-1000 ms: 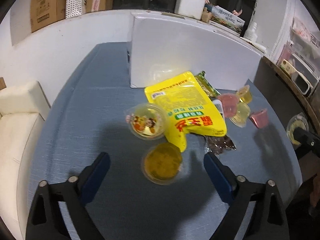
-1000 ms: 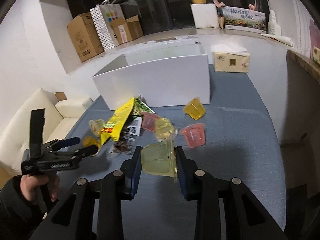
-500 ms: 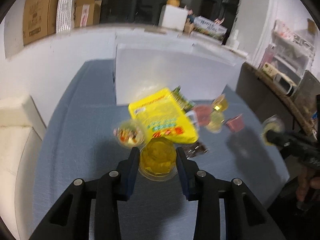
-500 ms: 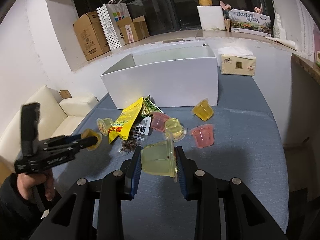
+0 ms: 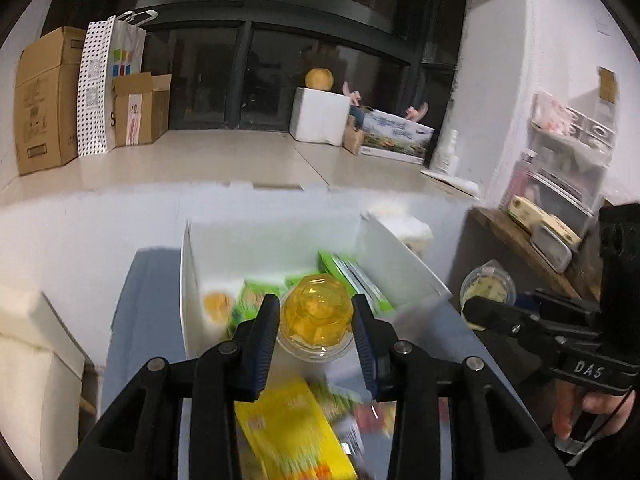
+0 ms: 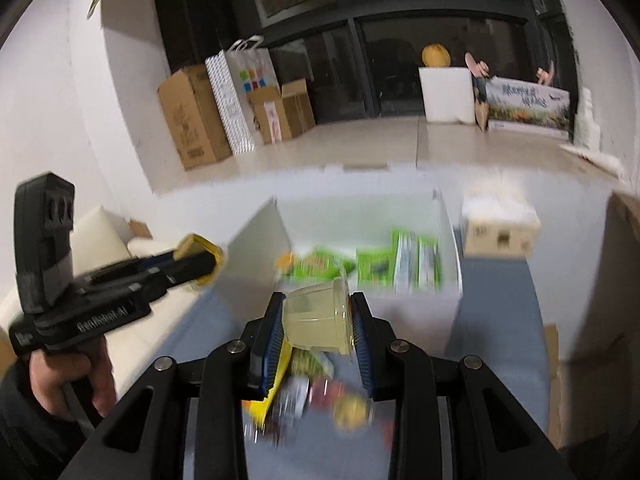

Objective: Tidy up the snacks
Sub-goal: 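Place both jelly cups into the white box and open both tools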

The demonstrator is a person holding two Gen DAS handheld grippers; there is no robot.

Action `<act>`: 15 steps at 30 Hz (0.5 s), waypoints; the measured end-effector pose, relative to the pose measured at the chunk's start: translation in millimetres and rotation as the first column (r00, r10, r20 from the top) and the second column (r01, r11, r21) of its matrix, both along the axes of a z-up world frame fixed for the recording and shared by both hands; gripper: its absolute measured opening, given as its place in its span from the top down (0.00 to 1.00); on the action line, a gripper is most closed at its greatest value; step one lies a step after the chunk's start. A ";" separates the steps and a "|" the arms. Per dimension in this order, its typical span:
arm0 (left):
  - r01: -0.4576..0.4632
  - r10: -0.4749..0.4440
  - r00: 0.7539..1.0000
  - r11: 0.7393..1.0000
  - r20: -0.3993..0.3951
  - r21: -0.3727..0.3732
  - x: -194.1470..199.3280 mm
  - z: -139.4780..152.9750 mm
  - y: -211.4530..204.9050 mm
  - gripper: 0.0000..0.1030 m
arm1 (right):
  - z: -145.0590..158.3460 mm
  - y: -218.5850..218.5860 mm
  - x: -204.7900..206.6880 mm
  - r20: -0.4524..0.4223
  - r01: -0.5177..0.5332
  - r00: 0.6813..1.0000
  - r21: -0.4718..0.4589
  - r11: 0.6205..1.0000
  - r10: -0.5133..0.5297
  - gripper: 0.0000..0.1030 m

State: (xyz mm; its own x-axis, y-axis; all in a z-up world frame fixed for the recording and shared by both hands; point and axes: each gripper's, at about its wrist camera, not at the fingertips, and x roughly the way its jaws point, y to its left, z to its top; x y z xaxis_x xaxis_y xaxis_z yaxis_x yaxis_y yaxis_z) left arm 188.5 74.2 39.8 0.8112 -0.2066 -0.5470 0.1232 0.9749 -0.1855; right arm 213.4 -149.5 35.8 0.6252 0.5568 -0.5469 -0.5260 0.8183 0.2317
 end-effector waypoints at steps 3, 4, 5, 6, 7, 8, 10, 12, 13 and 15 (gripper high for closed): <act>-0.034 0.034 0.999 0.999 -0.039 0.004 39.2 -1.0 9.8 0.60 | 2.9 13.8 43.0 -0.015 0.013 1.000 -0.042 0.999 -0.013 0.66; -0.045 0.045 0.997 0.999 -0.057 0.001 48.4 -2.7 12.9 0.60 | 0.5 16.0 55.4 -0.032 0.013 0.999 -0.047 0.999 -0.015 0.66; -0.054 0.054 0.996 0.999 -0.073 -0.005 56.3 -5.5 16.5 0.60 | -4.2 19.4 69.4 -0.045 0.018 0.999 -0.071 0.997 -0.021 0.66; -0.068 0.067 0.994 0.998 -0.088 -0.006 62.4 -9.1 20.0 0.60 | -8.9 21.4 79.4 -0.059 0.031 0.998 -0.096 0.995 -0.036 0.66; -0.079 0.078 0.991 0.997 -0.105 -0.004 66.3 -13.3 21.8 0.57 | -12.6 21.4 85.8 -0.077 0.042 0.996 -0.113 0.993 -0.051 0.66; -0.089 0.087 0.987 0.996 -0.137 -0.008 70.9 -18.1 25.5 0.40 | -15.7 19.7 90.9 -0.093 0.053 0.994 -0.123 0.991 -0.065 0.65; -0.107 0.104 0.983 0.994 -0.148 -0.012 69.1 -23.4 29.3 0.00 | -20.2 14.1 98.1 -0.123 0.078 0.988 -0.114 0.990 -0.091 0.48; -0.114 0.112 0.986 0.993 -0.123 -0.008 60.9 -25.5 31.6 0.00 | -18.3 1.5 97.0 -0.125 0.095 0.987 -0.032 0.995 -0.098 0.00; -0.117 0.116 0.986 0.993 -0.121 -0.004 58.9 -26.3 32.0 0.00 | -17.1 -2.7 96.0 -0.123 0.099 0.987 -0.004 0.995 -0.099 0.00; -0.112 0.112 0.986 0.994 -0.128 0.000 57.7 -27.3 31.3 0.00 | -15.7 -7.0 95.3 -0.126 0.125 0.984 -0.004 0.992 -0.124 0.00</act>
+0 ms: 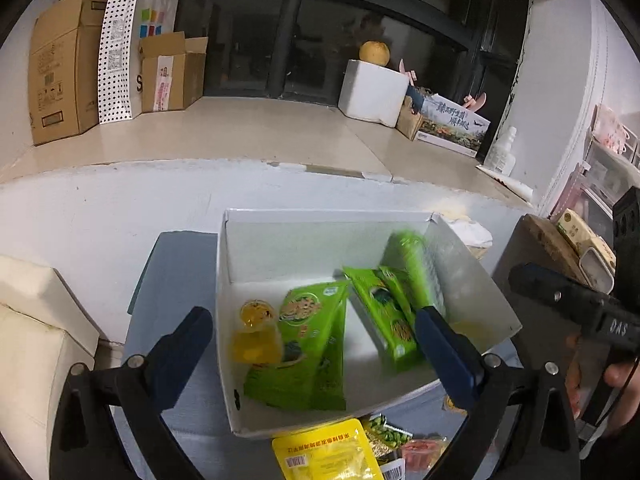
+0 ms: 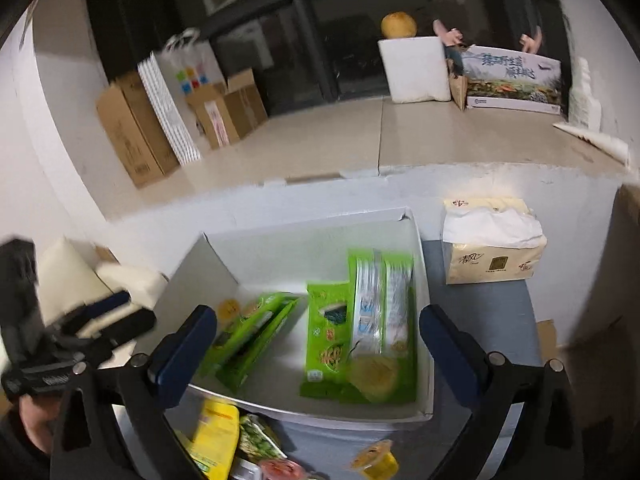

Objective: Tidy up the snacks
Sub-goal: 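Place both jelly cups into the white box and open both tools, then move both tools back over the remaining snacks on the table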

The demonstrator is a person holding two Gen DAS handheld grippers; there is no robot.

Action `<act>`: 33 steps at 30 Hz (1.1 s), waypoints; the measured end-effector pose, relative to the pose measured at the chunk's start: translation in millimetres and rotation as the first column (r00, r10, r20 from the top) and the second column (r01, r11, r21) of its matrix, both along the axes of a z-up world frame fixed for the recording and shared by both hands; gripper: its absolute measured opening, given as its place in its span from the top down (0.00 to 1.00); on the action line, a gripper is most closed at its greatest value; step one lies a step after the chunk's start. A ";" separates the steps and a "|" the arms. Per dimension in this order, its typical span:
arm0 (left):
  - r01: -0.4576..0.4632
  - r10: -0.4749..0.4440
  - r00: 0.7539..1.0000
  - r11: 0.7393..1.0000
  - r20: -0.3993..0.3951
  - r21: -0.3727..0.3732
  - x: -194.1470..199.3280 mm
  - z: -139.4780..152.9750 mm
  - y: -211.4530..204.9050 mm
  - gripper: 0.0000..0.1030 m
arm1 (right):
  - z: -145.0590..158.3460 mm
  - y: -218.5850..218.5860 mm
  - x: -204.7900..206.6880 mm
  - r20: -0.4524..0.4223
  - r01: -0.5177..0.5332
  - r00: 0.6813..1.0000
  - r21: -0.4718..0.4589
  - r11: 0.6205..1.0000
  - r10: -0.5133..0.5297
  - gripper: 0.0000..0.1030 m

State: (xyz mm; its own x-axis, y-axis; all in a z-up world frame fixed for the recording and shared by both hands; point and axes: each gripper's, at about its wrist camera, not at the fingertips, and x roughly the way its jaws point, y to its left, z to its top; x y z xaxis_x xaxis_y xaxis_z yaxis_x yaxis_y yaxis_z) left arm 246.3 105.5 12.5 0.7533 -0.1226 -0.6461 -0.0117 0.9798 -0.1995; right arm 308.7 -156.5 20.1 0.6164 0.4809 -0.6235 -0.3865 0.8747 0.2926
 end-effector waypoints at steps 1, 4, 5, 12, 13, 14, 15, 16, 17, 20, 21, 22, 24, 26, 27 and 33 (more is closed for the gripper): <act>0.003 -0.003 1.000 1.000 -0.001 0.002 -0.5 -0.2 -0.4 0.00 | 0.4 -0.5 -0.4 0.002 0.005 1.000 -0.005 1.000 -0.005 0.00; 0.010 -0.010 1.000 1.000 -0.004 0.015 -1.6 0.0 -4.9 0.00 | 1.1 1.4 -2.7 0.021 0.004 1.000 -0.026 1.000 -0.003 0.00; 0.014 -0.014 1.000 1.000 0.000 0.018 -2.1 0.1 -7.0 0.00 | 0.9 2.3 -2.9 0.024 0.006 1.000 -0.036 0.999 -0.005 0.00; 0.044 -0.045 0.999 0.996 0.008 0.074 -9.8 7.8 -20.6 0.00 | 2.1 1.9 -16.2 0.038 -0.010 0.999 -0.068 0.998 0.012 0.00; 0.047 -0.048 0.999 0.996 0.013 0.076 -13.5 9.9 -21.8 0.00 | 3.2 -0.6 -21.7 0.040 -0.017 0.999 -0.061 0.998 0.019 0.00; 0.052 -0.054 0.998 0.995 0.017 0.079 -20.1 12.5 -23.5 0.00 | 4.1 -2.7 -27.4 0.046 -0.026 0.999 -0.054 0.998 0.029 0.00; 0.056 -0.058 0.998 0.995 0.023 0.081 -25.9 13.8 -24.1 0.00 | 4.6 -5.9 -36.1 0.055 -0.037 0.998 -0.050 0.998 0.040 0.00; 0.058 -0.061 0.998 0.995 0.032 0.085 -33.5 15.2 -25.2 0.00 | 4.3 -9.1 -46.4 0.064 -0.045 0.997 -0.049 0.998 0.048 0.00; 0.061 -0.065 0.997 0.994 0.047 0.093 -47.5 16.3 -28.0 0.00 | 2.2 -13.4 -58.9 0.070 -0.051 0.996 -0.050 0.997 0.055 0.00; 0.083 -0.090 0.993 0.992 0.081 0.090 -88.5 10.6 -35.6 0.00 | -12.2 -27.3 -98.0 0.063 -0.068 0.996 -0.034 0.997 0.070 0.00; 0.088 -0.095 0.992 0.993 0.081 0.084 -99.2 6.8 -37.5 0.00 | -18.2 -31.0 -109.0 0.050 -0.073 0.996 -0.030 0.997 0.074 0.00; 0.100 -0.105 0.992 0.992 0.068 0.077 -112.9 -0.1 -40.5 0.00 | -27.0 -35.0 -122.1 0.033 -0.076 0.996 -0.025 0.997 0.077 0.00; 0.109 -0.111 0.993 0.993 0.047 0.045 -136.0 -15.1 -44.5 0.00 | -46.5 -41.6 -145.4 0.005 -0.068 0.998 -0.027 0.997 0.068 0.00; 0.121 -0.121 0.992 0.992 0.025 0.025 -157.7 -32.3 -49.3 0.00 | -66.8 -46.7 -165.9 -0.018 -0.052 0.999 -0.034 0.998 0.051 0.00; 0.111 -0.111 0.994 0.994 0.013 0.022 -168.2 -41.8 -51.1 0.00 | -73.4 -48.2 -171.4 -0.032 -0.047 0.998 -0.036 0.998 0.046 0.00; 0.125 -0.123 0.991 0.992 -0.057 0.028 -196.9 -71.6 -57.3 0.00 | -98.9 -47.0 -179.6 -0.082 -0.053 0.996 -0.063 0.997 0.048 0.00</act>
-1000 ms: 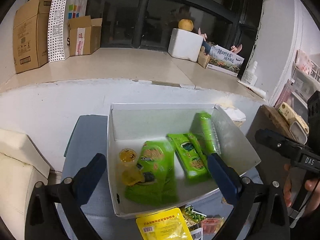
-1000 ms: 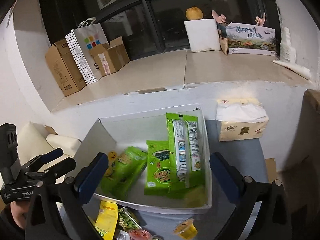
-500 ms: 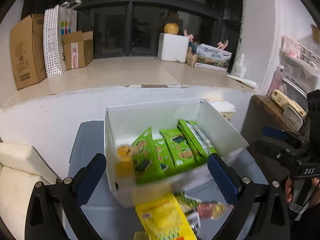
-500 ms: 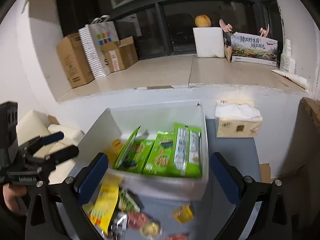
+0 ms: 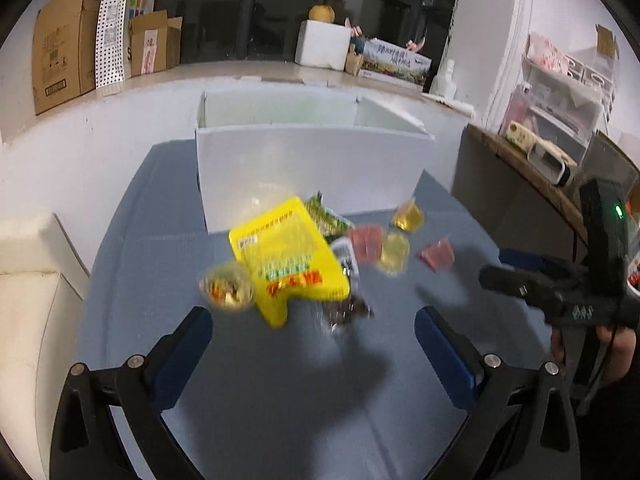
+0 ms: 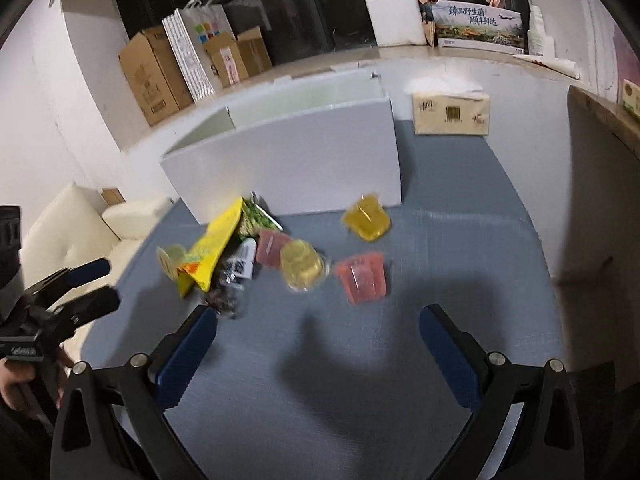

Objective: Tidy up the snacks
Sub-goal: 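Move both tools back over the remaining snacks on the table, then grasp the pink jelly cup with the right tool while the left grasps the fruit jelly cup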

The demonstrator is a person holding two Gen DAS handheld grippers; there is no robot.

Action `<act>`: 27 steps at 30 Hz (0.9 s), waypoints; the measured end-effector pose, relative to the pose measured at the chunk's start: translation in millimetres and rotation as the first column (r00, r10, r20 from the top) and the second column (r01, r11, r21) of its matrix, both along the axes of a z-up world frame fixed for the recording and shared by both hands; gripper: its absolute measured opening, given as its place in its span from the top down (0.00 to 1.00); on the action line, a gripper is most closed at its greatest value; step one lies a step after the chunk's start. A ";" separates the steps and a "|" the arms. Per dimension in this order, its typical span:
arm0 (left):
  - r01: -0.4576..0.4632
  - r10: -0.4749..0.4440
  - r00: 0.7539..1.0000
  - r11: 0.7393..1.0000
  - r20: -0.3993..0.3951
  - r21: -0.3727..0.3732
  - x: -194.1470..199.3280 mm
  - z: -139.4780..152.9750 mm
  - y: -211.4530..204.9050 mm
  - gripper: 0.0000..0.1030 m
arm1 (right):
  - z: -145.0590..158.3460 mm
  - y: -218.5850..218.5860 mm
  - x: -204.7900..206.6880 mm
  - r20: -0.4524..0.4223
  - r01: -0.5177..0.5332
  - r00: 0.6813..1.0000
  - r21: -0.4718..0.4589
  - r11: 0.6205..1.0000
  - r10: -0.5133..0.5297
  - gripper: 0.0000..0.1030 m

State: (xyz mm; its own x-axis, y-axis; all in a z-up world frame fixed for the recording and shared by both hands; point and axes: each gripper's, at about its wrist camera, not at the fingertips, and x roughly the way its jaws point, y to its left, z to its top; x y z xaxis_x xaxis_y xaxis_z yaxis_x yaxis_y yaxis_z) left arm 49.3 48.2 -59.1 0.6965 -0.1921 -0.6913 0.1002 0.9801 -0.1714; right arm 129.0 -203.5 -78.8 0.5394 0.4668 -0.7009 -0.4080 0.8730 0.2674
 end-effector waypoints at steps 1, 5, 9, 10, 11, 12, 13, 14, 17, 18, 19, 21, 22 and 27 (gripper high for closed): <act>-0.012 0.012 1.000 1.000 0.001 0.002 -2.0 -0.9 1.9 0.00 | -1.0 1.8 3.3 -0.002 -0.002 1.000 0.000 1.000 0.002 0.00; -0.047 0.047 0.999 0.999 -0.012 -0.022 -0.2 -3.7 14.2 0.00 | -10.3 16.3 22.0 -0.015 -0.026 1.000 -0.060 0.998 0.025 0.00; -0.059 0.058 0.998 0.998 -0.020 -0.031 -2.0 -7.7 20.2 0.00 | -20.2 26.6 48.2 -0.027 -0.022 0.999 -0.094 0.995 0.020 0.00; -0.059 0.058 0.998 0.998 -0.023 -0.031 -1.5 -8.8 20.6 0.00 | -24.8 29.0 55.8 -0.042 -0.026 0.999 -0.106 0.994 0.021 0.00; -0.059 0.058 0.998 0.998 -0.026 -0.031 -2.1 -10.2 20.9 0.00 | -29.7 31.5 63.0 -0.068 -0.028 0.998 -0.120 0.992 0.020 0.00; -0.059 0.058 0.998 0.998 -0.030 -0.032 -2.3 -11.1 21.2 0.00 | -35.1 32.4 69.3 -0.092 -0.024 0.996 -0.123 0.992 0.013 0.00; -0.059 0.058 0.998 0.998 -0.036 -0.035 -2.7 -12.8 21.8 0.00 | -37.6 31.3 71.4 -0.099 -0.020 0.995 -0.108 0.994 0.010 0.00; -0.060 0.059 0.998 0.998 -0.039 -0.037 -2.6 -14.4 22.6 0.00 | -39.8 29.7 72.4 -0.106 -0.018 0.994 -0.090 0.996 0.009 0.04; -0.071 0.069 0.996 0.997 -0.054 -0.036 -2.3 -19.5 24.7 0.00 | -45.3 25.6 71.0 -0.110 -0.002 0.994 -0.103 0.995 -0.009 0.50; -0.075 0.072 0.996 0.996 -0.057 -0.038 -2.5 -20.7 25.6 0.00 | -45.1 24.6 69.0 -0.096 0.004 0.995 -0.120 0.993 -0.015 0.52; -0.077 0.075 0.996 0.996 -0.058 -0.040 -2.5 -21.4 26.2 0.00 | -45.4 21.8 68.2 -0.101 0.001 0.995 -0.103 0.995 -0.011 0.52; -0.081 0.078 0.995 0.996 -0.061 -0.041 -1.6 -22.5 27.5 0.00 | -45.1 17.1 66.6 -0.113 -0.006 0.994 -0.065 0.998 -0.001 0.52; -0.083 0.080 0.995 0.996 -0.062 -0.040 -0.8 -22.9 28.1 0.00 | -43.9 15.7 64.6 -0.106 0.000 0.994 -0.066 0.998 -0.007 0.52; -0.079 0.078 0.996 0.997 -0.046 -0.009 9.9 -23.4 35.3 0.00 | -26.5 7.9 47.9 -0.073 0.003 0.997 -0.005 1.000 -0.003 0.53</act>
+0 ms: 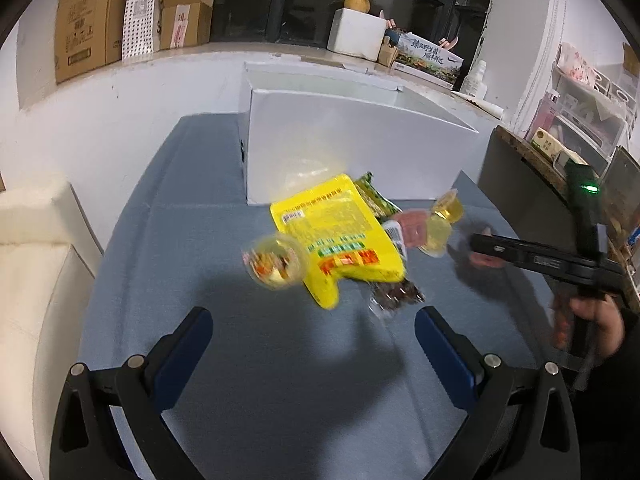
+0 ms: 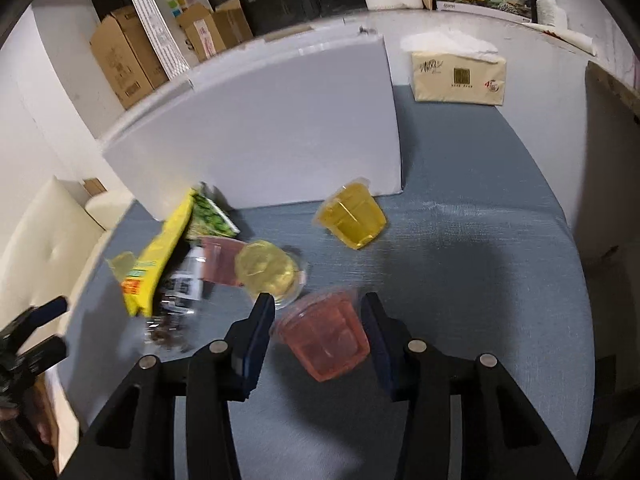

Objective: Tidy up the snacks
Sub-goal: 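Grasp the pink jelly cup with the right tool while the left grasps the fruit jelly cup, then carry both jelly cups into the white box and open both tools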

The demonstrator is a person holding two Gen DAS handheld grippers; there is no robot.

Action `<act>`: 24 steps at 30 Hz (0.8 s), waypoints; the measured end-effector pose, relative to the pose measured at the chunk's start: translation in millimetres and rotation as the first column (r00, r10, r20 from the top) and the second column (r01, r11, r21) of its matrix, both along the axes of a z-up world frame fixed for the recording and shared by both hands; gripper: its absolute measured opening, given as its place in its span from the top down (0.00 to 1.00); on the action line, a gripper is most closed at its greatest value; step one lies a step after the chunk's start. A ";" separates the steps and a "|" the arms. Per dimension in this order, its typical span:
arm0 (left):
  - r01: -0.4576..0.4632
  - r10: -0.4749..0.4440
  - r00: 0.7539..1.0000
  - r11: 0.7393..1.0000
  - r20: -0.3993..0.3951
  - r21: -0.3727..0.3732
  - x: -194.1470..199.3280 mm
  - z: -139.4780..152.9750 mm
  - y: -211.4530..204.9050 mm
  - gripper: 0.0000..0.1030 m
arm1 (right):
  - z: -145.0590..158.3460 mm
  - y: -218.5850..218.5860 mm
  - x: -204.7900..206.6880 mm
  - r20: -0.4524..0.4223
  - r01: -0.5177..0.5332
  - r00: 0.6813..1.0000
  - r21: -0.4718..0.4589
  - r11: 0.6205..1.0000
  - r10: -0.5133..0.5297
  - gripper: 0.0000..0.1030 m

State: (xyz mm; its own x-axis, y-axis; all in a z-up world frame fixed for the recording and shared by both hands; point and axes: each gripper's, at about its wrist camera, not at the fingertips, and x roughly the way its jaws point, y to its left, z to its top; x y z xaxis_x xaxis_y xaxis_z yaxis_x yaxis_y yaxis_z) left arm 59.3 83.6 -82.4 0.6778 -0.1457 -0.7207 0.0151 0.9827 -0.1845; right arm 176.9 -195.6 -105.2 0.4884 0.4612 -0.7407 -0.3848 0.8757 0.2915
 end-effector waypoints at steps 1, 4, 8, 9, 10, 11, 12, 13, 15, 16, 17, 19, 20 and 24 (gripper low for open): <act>-0.007 0.007 1.000 1.000 -0.005 0.023 7.1 -1.9 3.1 0.00 | 5.6 -1.2 -6.4 0.012 -0.002 1.000 0.014 1.000 0.002 0.53; 0.011 -0.009 0.999 0.999 -0.031 0.043 32.2 -12.0 12.2 0.00 | 20.0 -3.2 -23.6 0.041 -0.014 0.999 0.057 0.998 0.011 0.53; -0.039 0.040 0.996 0.999 -0.075 0.021 56.8 -27.4 29.0 0.00 | 30.9 1.2 -36.4 0.072 -0.025 0.997 0.065 0.998 0.021 0.53; -0.043 0.044 0.996 0.999 -0.079 0.013 59.8 -29.7 30.8 0.00 | 32.8 2.3 -38.9 0.077 -0.030 0.997 0.067 0.997 0.025 0.53; -0.044 0.045 0.996 0.999 -0.080 0.011 61.2 -31.5 31.1 0.00 | 33.5 3.5 -39.9 0.079 -0.034 0.996 0.067 0.997 0.028 0.53; -0.045 0.046 0.996 0.999 -0.081 0.014 63.1 -33.1 30.9 0.00 | 34.1 5.0 -39.8 0.080 -0.036 0.996 0.065 0.997 0.031 0.53; -0.044 0.046 0.996 0.999 -0.083 0.017 64.4 -34.8 29.7 0.00 | 34.3 7.1 -40.2 0.082 -0.039 0.996 0.060 0.997 0.034 0.53; -0.045 0.045 0.996 0.999 -0.077 0.011 64.8 -34.5 29.8 0.00 | 34.1 9.0 -41.2 0.083 -0.040 0.996 0.056 0.998 0.036 0.53; -0.050 0.050 0.996 0.999 -0.072 0.005 65.4 -34.2 28.2 0.00 | 33.0 13.6 -41.7 0.080 -0.050 0.996 0.060 0.997 0.045 0.53; -0.052 0.052 0.996 0.999 -0.067 0.001 65.7 -33.8 28.2 0.04 | 32.1 13.4 -41.7 0.081 -0.052 0.996 0.059 0.997 0.047 0.53; -0.045 0.043 0.997 0.999 -0.060 -0.025 64.7 -33.4 29.0 0.16 | 31.6 14.7 -42.5 0.082 -0.056 0.995 0.055 0.997 0.051 0.53; -0.031 0.027 0.998 0.998 -0.062 -0.053 63.8 -34.0 29.0 0.50 | 31.2 15.9 -44.2 0.080 -0.062 0.995 0.057 0.996 0.057 0.53; -0.036 0.033 0.997 0.999 -0.063 -0.040 62.3 -34.3 28.2 0.50 | 31.3 16.4 -44.6 0.080 -0.063 0.995 0.058 0.996 0.059 0.53; -0.022 0.019 0.999 0.997 -0.039 -0.072 51.9 -33.5 29.9 0.50 | 33.5 15.7 -46.7 0.089 -0.067 0.994 0.064 0.996 0.061 0.53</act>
